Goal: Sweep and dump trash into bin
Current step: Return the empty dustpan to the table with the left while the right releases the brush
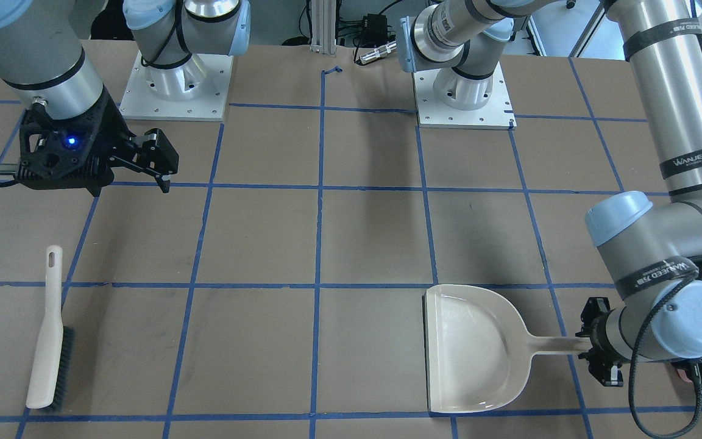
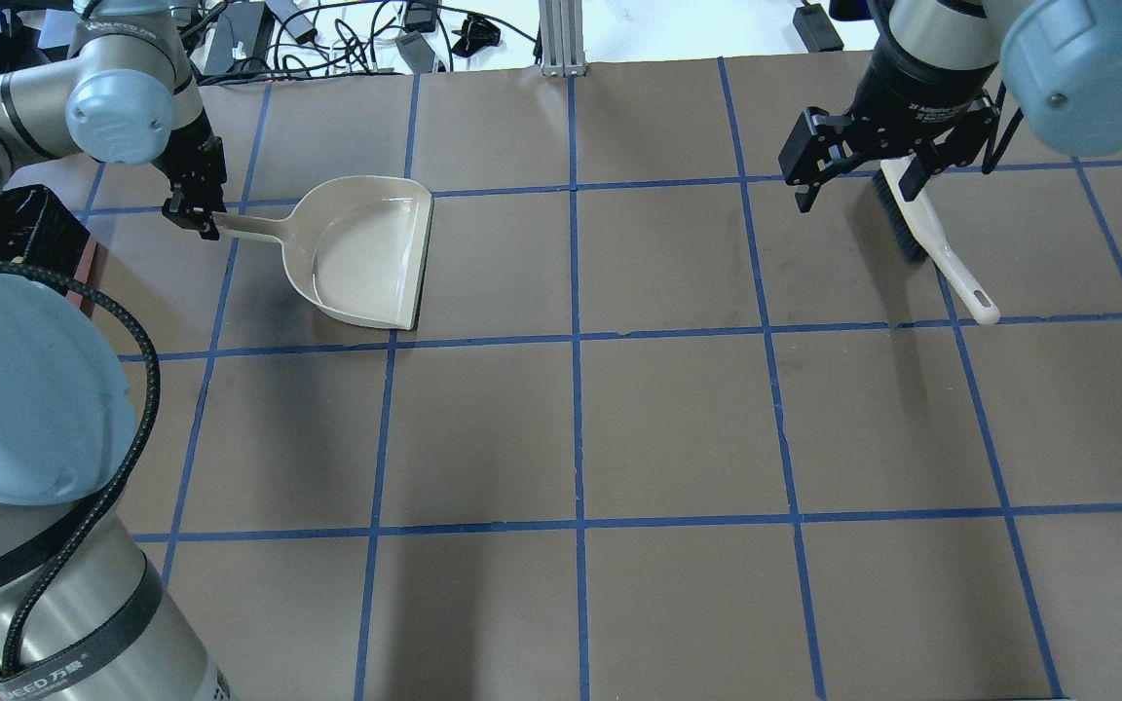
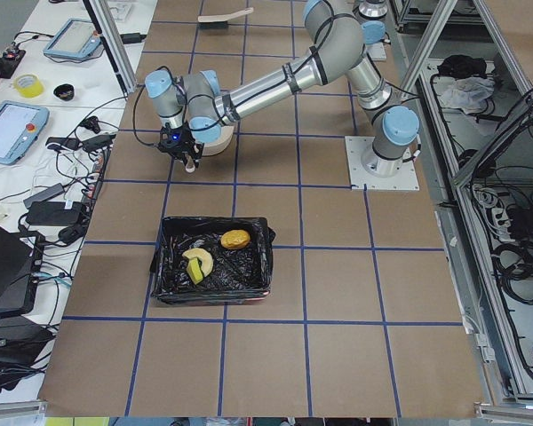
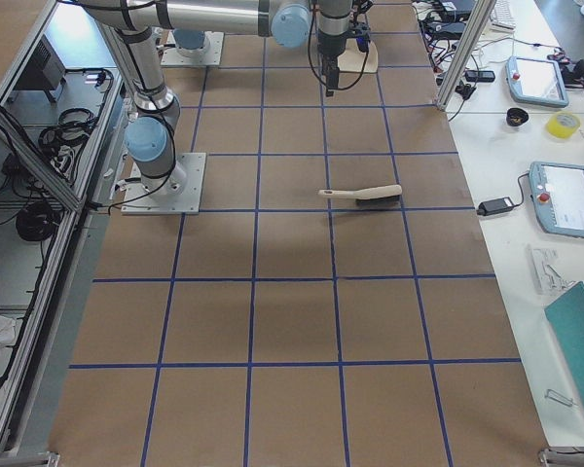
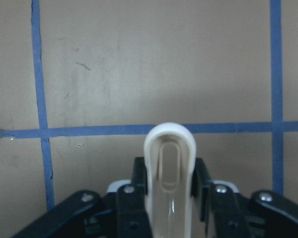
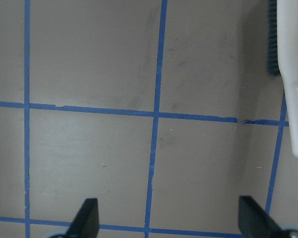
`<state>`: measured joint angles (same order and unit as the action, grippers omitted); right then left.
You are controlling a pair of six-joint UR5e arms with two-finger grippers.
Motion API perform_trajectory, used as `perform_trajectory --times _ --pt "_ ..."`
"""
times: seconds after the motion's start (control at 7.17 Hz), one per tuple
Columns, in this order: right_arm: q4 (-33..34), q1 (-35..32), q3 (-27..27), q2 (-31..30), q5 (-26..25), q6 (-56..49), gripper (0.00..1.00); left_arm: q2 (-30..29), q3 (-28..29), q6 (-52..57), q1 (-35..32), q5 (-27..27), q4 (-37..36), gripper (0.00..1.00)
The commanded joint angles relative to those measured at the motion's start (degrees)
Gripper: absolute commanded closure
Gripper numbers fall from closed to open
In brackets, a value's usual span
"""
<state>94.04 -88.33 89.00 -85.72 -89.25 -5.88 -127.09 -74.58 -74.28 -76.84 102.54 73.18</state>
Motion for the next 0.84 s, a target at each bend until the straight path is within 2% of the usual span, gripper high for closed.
perform_trajectory --times 0.0,0.14,0.42,0.7 --pt "0.09 -0.87 -0.06 0.03 0.12 0.87 0.00 0.44 -0.39 0.18 0.11 -0.15 -0.05 0.55" --pt "0.17 -3.58 -0.06 0.03 -0.14 5.40 0.00 0.44 -0.56 0.18 0.11 -0.23 0.21 0.45" --pt "0.26 -5.80 -0.06 0.55 -1.01 8.87 0.00 1.14 -1.79 0.36 0.11 -0.06 -0.05 0.35" --pt "1.23 -5.71 -0.14 0.56 -2.42 8.96 0.00 3.51 -0.57 0.45 0.46 -0.06 0.04 0.11"
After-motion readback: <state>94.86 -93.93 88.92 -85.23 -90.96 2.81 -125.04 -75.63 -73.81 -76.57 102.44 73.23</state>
